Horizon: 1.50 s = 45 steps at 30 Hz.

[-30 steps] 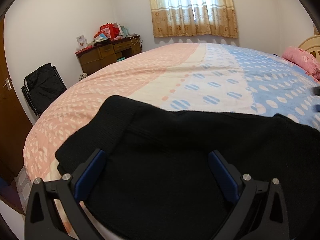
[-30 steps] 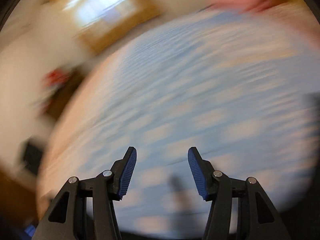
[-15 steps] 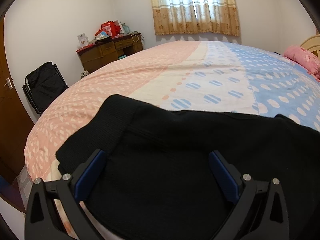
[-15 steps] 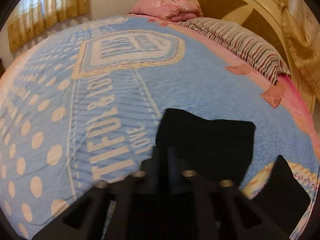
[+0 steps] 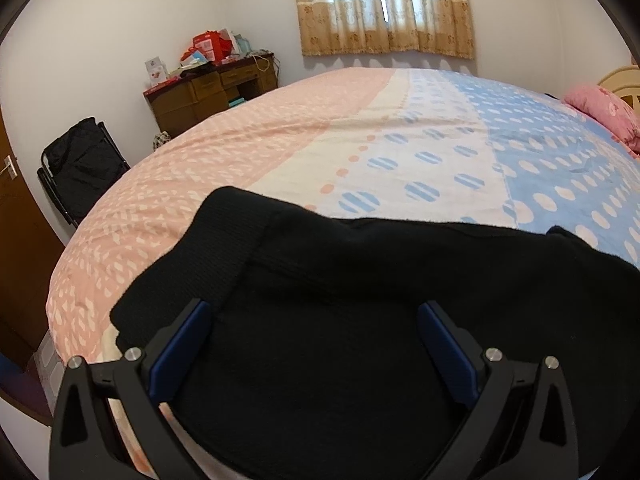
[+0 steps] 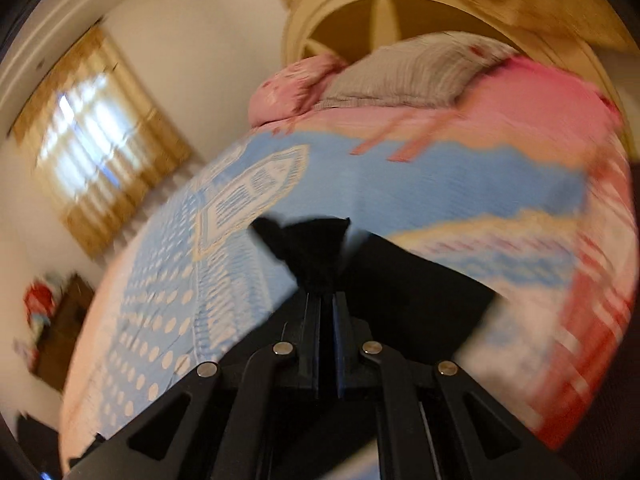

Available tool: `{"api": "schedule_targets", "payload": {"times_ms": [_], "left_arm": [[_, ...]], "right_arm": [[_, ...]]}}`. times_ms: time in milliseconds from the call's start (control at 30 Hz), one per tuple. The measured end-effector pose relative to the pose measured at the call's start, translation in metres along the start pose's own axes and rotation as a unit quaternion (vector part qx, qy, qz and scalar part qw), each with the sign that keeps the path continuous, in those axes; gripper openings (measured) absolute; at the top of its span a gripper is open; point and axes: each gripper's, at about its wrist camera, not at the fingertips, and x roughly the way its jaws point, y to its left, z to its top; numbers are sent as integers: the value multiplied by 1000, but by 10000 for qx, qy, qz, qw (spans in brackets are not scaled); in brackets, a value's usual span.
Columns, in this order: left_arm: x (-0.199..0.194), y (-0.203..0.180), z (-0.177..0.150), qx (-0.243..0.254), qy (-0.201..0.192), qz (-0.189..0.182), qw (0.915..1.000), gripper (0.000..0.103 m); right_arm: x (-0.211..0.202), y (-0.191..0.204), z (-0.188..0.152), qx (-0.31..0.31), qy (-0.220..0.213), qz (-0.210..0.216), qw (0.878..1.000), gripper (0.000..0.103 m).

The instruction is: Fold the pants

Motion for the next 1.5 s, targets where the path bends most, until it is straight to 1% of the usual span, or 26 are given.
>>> {"api": "schedule_targets", "payload": {"times_ms": [100,167,300,367,433,467,500,533,567,633,667,700,800,867,900,1000,1033,1100,1167,1200,1233,1300,1333,1400,1433,1500], "left_arm": [[1,0,1,63,54,-42,10000,103],[1,0,3,95,89,-55,9999,103],[2,0,4,181,125,-73,9997,103],[1,0,5,264,151,-109,9995,103],[-2,3,8,258,195,-246,9992,103],[-5,6,10,204,196,-349,9990,103],[-10,9,11,106,182,-469,9987,103],[-17,11,13,43,113,-628,9980,103],[-25,11,14,15,12,-713,9974,103],[-36,6,18,27,-133,-825,9965,103],[-41,-1,21,62,-165,-967,9952,103],[-45,-8,23,99,-183,-1119,9935,103],[-59,-45,25,319,-223,-1767,9835,103],[-69,-81,20,643,-205,-2154,9742,103],[-72,-95,18,765,-184,-2236,9715,103],[-81,-136,-1,1212,-111,-2481,9611,103],[-80,-146,-10,1374,-50,-2454,9596,103],[-77,-153,-23,1596,130,-2397,9575,103],[-66,-151,-34,1656,431,-2315,9577,103],[-65,-148,-39,1623,491,-2338,9574,103],[-67,-144,-43,1630,385,-2375,9569,103],[-72,-143,-44,1757,338,-2348,9554,103],[-75,-143,-41,1760,326,-2358,9552,103],[-81,-139,-37,1637,247,-2410,9563,103],[-81,-137,-34,1527,199,-2466,9568,103],[-78,-136,-30,1365,199,-2460,9594,103]], "right_arm": [[-3,-26,-15,316,132,44,9994,5],[-6,-38,-22,464,102,248,9986,5],[-8,-38,-21,443,78,248,9987,5],[-13,-43,-19,766,78,193,9968,5],[-32,-47,-17,926,-210,-455,9944,6],[-47,-43,-17,882,-545,-1015,9894,7],[-64,-32,-19,623,-1012,-1395,9831,7],[-71,-21,-21,331,-1234,-1428,9815,7],[-72,-6,-22,-106,-1288,-1213,9842,7],[-57,29,-26,-1014,-783,-451,9907,7],[-44,50,-32,-1424,-374,-49,9891,7],[-33,66,-38,-1691,-84,204,9853,7],[-6,110,-57,-2303,478,675,9696,7],[12,132,-75,-2625,858,849,9573,7],[18,135,-84,-2718,1001,800,9538,7],[39,121,-114,-2849,1729,431,9419,7],[39,108,-122,-2757,1891,476,9413,7],[30,91,-125,-2694,1931,644,9413,7],[23,88,-123,-2728,2115,622,9365,7],[19,93,-119,-2780,2080,594,9359,7],[13,97,-118,-2827,1968,585,9370,7],[4,118,-115,-2904,1576,981,9387,7],[2,132,-114,-2887,1452,1375,9363,7],[12,155,-121,-2938,1557,1813,9255,7],[22,172,-131,-3058,1638,2034,9156,7],[40,193,-145,-3255,1733,2153,9043,7]]}}
